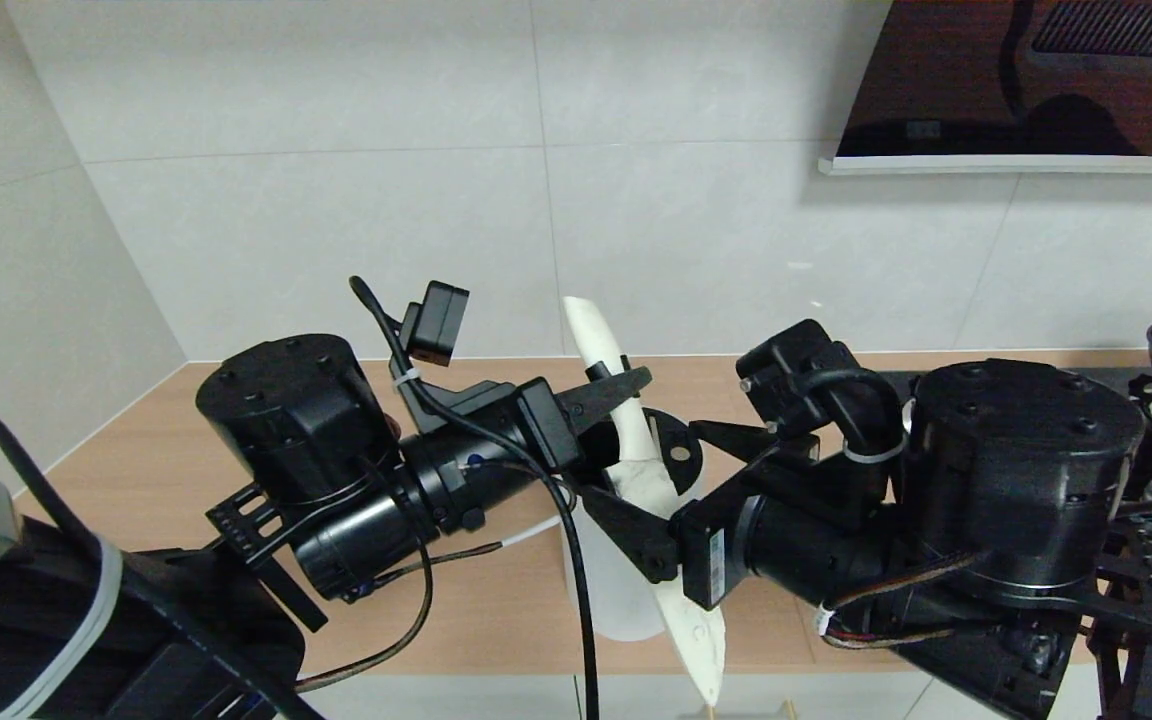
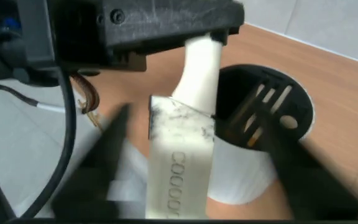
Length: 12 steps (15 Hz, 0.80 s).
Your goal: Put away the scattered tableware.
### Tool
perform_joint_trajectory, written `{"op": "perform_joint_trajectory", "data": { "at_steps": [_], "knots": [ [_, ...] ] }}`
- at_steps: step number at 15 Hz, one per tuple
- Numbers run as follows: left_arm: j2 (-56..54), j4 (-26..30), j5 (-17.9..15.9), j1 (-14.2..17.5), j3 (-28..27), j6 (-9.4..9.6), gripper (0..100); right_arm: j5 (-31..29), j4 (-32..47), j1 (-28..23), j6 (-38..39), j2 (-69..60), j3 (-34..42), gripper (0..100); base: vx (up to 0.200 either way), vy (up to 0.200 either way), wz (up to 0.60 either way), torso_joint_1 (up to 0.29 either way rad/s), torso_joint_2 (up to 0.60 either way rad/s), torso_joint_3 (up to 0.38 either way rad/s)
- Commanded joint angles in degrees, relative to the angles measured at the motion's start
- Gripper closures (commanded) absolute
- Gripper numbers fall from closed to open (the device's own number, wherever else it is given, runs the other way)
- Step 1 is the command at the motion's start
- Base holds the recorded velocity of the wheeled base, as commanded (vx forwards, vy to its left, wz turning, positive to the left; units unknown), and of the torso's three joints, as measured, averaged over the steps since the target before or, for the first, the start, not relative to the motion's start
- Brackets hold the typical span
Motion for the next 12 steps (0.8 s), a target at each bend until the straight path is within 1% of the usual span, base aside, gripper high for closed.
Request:
{"op": "perform_joint_trajectory", "data": {
  "at_steps": [1,2,3,4,5,6,7,8,9,10,11,12],
  "knots": [
    [-2.7,1.7,0.0,0.0,-0.8,0.07,100,-0.7,-1.1,-1.6,-0.1,-2.3,0.1,0,0.0,0.0,0.0,0.0,0.0,0.0],
    [-4.3,3.9,0.0,0.1,-1.5,0.15,100,-0.5,-1.2,-4.1,-0.1,-3.8,0.0,0,0.0,0.0,0.0,0.0,0.0,0.0],
    [-7.4,8.2,0.4,0.1,-2.9,0.33,100,0.7,-1.2,-9.8,0.0,-5.7,-0.4,0,0.0,0.0,0.0,0.0,0.0,0.0],
    [-9.6,12.6,2.0,0.5,-5.9,0.33,100,2.3,-1.2,-14.9,0.0,-6.4,-1.3,0,0.0,0.0,0.0,0.0,0.0,0.0],
    [-11.2,17.6,3.9,1.7,-10.2,0.42,100,3.3,-1.2,-18.6,0.3,-7.5,-1.6,0,0.0,0.0,0.0,0.0,0.0,0.0],
    [-12.3,23.1,6.3,2.5,-15.1,0.42,100,3.6,-0.8,-21.4,0.3,-8.8,-1.5,0,0.0,0.0,0.0,0.0,0.0,0.0],
    [-12.6,26.0,7.7,2.8,-17.6,0.51,100,3.6,-0.8,-22.6,0.3,-9.3,-1.0,0,0.0,0.0,0.0,0.0,0.0,0.0],
    [-12.3,32.2,11.7,3.5,-23.4,2.44,100,3.7,-0.8,-25.3,0.4,-10.0,1.1,0,0.0,0.0,0.0,0.0,0.0,0.0],
    [-12.2,33.0,12.6,3.6,-24.0,3.32,100,3.7,-0.8,-25.7,0.4,-10.0,1.2,0,0.0,0.0,0.0,0.0,0.0,0.0],
    [-12.4,36.6,15.5,3.4,-24.3,8.24,100,3.7,-0.8,-25.9,0.4,-9.1,1.1,0,0.0,0.0,0.0,0.0,0.0,0.0],
    [-12.1,36.5,19.0,3.1,-24.4,10.44,100,3.7,-0.8,-25.9,0.4,-8.1,1.1,0,0.0,0.0,0.0,0.0,0.0,0.0],
    [-11.5,36.4,24.1,2.3,-24.7,13.95,100,3.6,-0.9,-26.0,0.4,-7.2,1.2,0,0.0,0.0,0.0,0.0,0.0,0.0]
  ]
}}
